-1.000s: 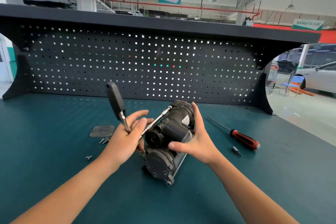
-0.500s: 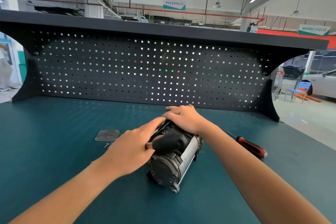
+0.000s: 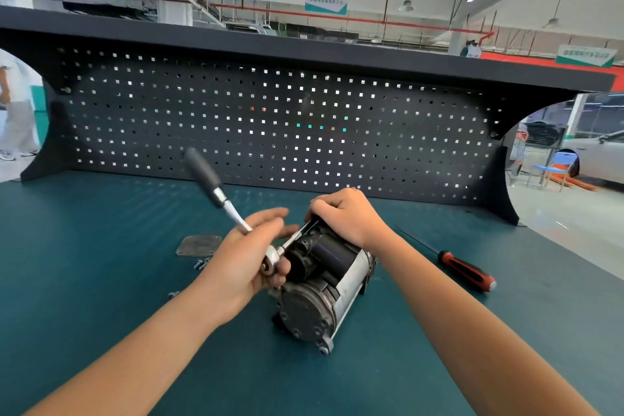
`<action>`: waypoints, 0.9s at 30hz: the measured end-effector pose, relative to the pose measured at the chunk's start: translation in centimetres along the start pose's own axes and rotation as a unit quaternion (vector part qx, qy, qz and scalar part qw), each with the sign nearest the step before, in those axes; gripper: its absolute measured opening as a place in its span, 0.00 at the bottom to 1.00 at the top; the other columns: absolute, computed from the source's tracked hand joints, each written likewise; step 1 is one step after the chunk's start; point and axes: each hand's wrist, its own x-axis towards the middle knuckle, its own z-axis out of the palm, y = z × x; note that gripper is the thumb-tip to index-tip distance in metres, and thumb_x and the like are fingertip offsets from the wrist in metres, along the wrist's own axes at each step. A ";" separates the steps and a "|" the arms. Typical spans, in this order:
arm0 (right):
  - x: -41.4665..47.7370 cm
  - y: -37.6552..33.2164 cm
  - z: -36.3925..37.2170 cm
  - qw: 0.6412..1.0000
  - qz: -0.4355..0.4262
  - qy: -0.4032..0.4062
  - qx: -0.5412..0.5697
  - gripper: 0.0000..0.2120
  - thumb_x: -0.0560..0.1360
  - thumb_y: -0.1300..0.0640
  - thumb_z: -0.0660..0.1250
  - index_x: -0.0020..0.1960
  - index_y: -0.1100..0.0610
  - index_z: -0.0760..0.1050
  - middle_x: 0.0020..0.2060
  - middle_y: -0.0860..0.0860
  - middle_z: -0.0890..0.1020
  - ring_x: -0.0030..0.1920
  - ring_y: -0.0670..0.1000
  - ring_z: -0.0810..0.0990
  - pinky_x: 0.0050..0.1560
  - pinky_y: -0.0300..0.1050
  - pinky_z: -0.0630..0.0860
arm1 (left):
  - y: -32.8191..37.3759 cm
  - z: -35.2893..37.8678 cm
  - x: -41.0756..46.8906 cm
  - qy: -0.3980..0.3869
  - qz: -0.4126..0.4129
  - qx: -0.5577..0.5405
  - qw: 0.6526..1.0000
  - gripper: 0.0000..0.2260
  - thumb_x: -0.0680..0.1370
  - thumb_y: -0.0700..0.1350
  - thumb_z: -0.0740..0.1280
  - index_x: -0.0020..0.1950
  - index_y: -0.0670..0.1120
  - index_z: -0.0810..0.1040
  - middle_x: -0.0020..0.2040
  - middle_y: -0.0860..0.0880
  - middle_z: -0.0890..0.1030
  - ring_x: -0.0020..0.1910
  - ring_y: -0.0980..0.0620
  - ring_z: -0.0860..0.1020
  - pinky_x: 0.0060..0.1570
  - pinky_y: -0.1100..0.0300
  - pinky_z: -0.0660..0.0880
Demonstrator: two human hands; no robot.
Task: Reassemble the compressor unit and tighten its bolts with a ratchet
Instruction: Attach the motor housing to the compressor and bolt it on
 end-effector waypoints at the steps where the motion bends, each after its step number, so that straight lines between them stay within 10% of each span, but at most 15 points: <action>1: -0.1 0.0 0.0 1.000 0.002 0.003 0.014 0.16 0.75 0.58 0.59 0.35 0.60 0.82 0.34 0.60 0.82 0.38 0.55 0.76 0.65 0.51 0.65 | 0.2 -0.3 0.0 -0.028 0.055 0.115 0.991 0.07 0.80 0.42 0.59 0.53 0.53 0.74 0.48 0.53 0.81 0.19 0.56 0.70 0.19 0.66 0.68; 5: -0.2 0.0 -0.5 0.999 0.012 -0.007 0.046 0.19 0.75 0.57 0.60 0.28 0.51 0.80 0.28 0.50 0.81 0.33 0.45 0.75 0.54 0.40 0.69 | 0.8 -1.9 0.2 -0.104 0.236 0.563 0.786 0.10 0.80 0.50 0.58 0.60 0.62 0.68 0.46 0.66 0.76 0.36 0.65 0.77 0.37 0.73 0.66; 8: 0.2 0.0 -0.6 0.998 0.007 -0.058 -0.024 0.12 0.77 0.55 0.60 0.47 0.51 0.83 0.51 0.48 0.83 0.56 0.49 0.77 0.70 0.56 0.58 | 0.8 -2.6 0.5 -0.118 0.302 0.719 0.615 0.19 0.80 0.51 0.55 0.70 0.61 0.57 0.67 0.65 0.62 0.46 0.52 0.77 0.45 0.59 0.66; 10: 0.4 0.0 -0.6 0.993 0.004 -0.091 -0.072 0.12 0.78 0.52 0.58 0.53 0.48 0.81 0.57 0.46 0.79 0.61 0.49 0.72 0.71 0.61 0.47 | 0.7 -2.9 0.8 -0.103 0.330 0.739 0.577 0.21 0.80 0.54 0.53 0.73 0.59 0.54 0.70 0.61 0.61 0.45 0.47 0.78 0.46 0.56 0.71; 13: 0.4 0.0 -0.7 0.995 0.000 -0.086 -0.056 0.12 0.78 0.52 0.59 0.47 0.49 0.81 0.53 0.45 0.80 0.58 0.50 0.74 0.71 0.60 0.49 | -0.1 -2.7 1.0 -0.096 0.299 0.594 0.741 0.20 0.80 0.50 0.58 0.69 0.65 0.57 0.64 0.64 0.69 0.49 0.57 0.77 0.52 0.59 0.71; 15: 0.2 0.0 -0.6 0.996 -0.008 -0.066 -0.052 0.11 0.77 0.54 0.61 0.39 0.50 0.79 0.46 0.46 0.81 0.53 0.51 0.76 0.69 0.59 0.56 | -0.9 -1.9 1.1 -0.060 0.223 0.356 0.905 0.16 0.80 0.47 0.59 0.65 0.62 0.65 0.54 0.59 0.78 0.32 0.59 0.77 0.37 0.64 0.74; 17: 0.0 0.3 -0.5 0.998 -0.019 -0.049 -0.044 0.12 0.76 0.56 0.61 0.38 0.58 0.79 0.43 0.50 0.82 0.49 0.52 0.77 0.67 0.57 0.61 | -1.1 -1.2 1.1 0.012 0.050 0.040 0.998 0.09 0.80 0.48 0.59 0.59 0.54 0.71 0.45 0.50 0.81 0.21 0.57 0.71 0.22 0.67 0.70; 21: -0.1 0.2 -0.6 0.997 -0.020 -0.057 -0.048 0.13 0.76 0.56 0.61 0.44 0.63 0.81 0.46 0.55 0.82 0.49 0.54 0.77 0.67 0.57 0.61 | -1.2 -1.2 0.9 0.047 -0.154 -0.346 0.924 0.10 0.80 0.48 0.60 0.54 0.41 0.70 0.32 0.47 0.73 0.18 0.57 0.71 0.17 0.71 0.68; 24: 0.1 0.0 -0.6 0.997 -0.011 -0.055 -0.044 0.12 0.76 0.56 0.61 0.43 0.60 0.82 0.47 0.50 0.82 0.50 0.53 0.77 0.67 0.56 0.62 | -1.1 -1.0 0.9 0.051 -0.112 -0.214 0.969 0.06 0.80 0.44 0.60 0.52 0.43 0.73 0.25 0.46 0.77 0.17 0.57 0.70 0.16 0.70 0.68; 27: 0.5 0.0 -0.6 0.998 0.010 -0.060 -0.029 0.13 0.76 0.55 0.61 0.42 0.58 0.83 0.45 0.50 0.84 0.49 0.52 0.78 0.63 0.49 0.67 | -0.4 -1.6 1.0 0.005 0.047 0.071 0.996 0.11 0.80 0.42 0.59 0.59 0.54 0.71 0.49 0.50 0.82 0.19 0.56 0.71 0.20 0.67 0.68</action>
